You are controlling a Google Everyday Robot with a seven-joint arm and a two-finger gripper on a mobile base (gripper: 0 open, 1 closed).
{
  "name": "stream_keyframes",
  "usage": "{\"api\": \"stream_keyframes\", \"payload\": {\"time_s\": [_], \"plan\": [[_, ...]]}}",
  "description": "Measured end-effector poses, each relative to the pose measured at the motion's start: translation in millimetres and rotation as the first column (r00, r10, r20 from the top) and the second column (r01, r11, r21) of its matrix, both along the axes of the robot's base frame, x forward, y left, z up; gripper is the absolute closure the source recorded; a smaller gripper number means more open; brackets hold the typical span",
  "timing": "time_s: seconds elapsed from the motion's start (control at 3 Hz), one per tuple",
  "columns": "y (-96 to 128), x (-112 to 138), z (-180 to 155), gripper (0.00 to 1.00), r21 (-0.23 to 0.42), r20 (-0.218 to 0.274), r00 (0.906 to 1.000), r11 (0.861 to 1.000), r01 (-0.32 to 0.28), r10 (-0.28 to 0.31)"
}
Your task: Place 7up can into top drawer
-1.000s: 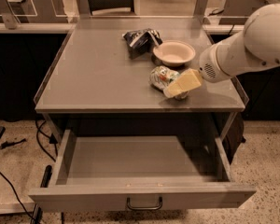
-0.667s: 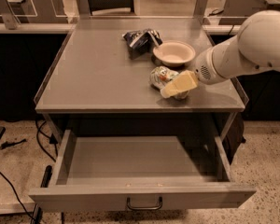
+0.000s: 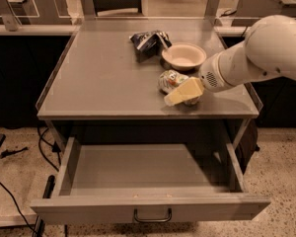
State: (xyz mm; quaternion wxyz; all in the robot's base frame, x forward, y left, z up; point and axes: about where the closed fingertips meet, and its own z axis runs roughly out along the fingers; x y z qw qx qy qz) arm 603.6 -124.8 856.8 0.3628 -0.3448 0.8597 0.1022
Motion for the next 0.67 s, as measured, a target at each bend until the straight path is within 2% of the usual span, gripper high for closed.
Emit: {"api": "stream_keyframes", "payload": {"time_s": [0.67], "plan": [[23, -3, -10, 0.00, 0.023, -0.017, 0.9991, 0.999, -0.039, 0.040]]}}
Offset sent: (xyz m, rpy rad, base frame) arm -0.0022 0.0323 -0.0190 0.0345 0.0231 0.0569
